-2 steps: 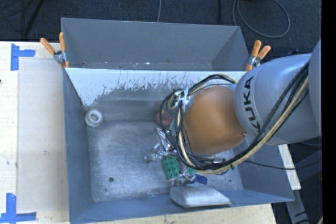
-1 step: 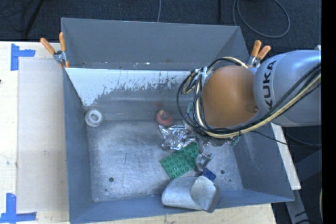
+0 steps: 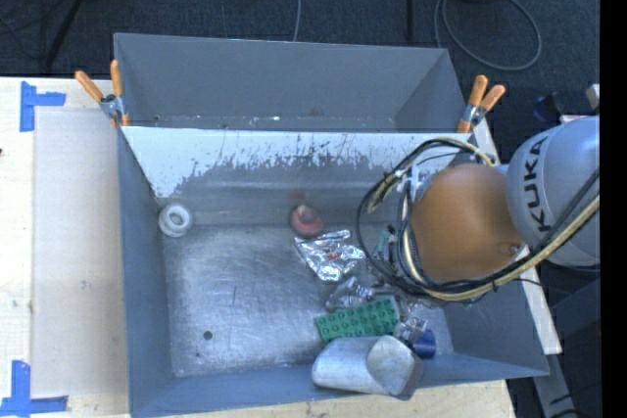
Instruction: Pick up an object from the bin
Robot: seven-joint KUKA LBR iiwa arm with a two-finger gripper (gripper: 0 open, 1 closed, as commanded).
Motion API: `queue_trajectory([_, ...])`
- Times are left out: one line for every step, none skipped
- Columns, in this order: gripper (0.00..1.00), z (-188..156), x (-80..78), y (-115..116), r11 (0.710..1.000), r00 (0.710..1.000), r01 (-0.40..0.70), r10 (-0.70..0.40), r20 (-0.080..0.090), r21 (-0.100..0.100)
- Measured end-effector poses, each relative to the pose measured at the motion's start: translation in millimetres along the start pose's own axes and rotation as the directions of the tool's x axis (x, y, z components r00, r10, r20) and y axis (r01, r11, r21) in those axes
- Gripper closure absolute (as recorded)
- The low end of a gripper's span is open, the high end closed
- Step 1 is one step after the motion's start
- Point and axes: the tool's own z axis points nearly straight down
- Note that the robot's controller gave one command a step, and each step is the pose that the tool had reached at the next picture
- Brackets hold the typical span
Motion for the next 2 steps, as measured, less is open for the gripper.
queue_trajectory([1.0, -1.8, -3.0, -2.4, 1.0, 1.0, -0.002, 0.002, 0.007, 0.006])
queue_trajectory([1.0, -41.4, -5.2, -2.3, 1.0, 1.0, -0.006, 0.006, -0.007, -0.005])
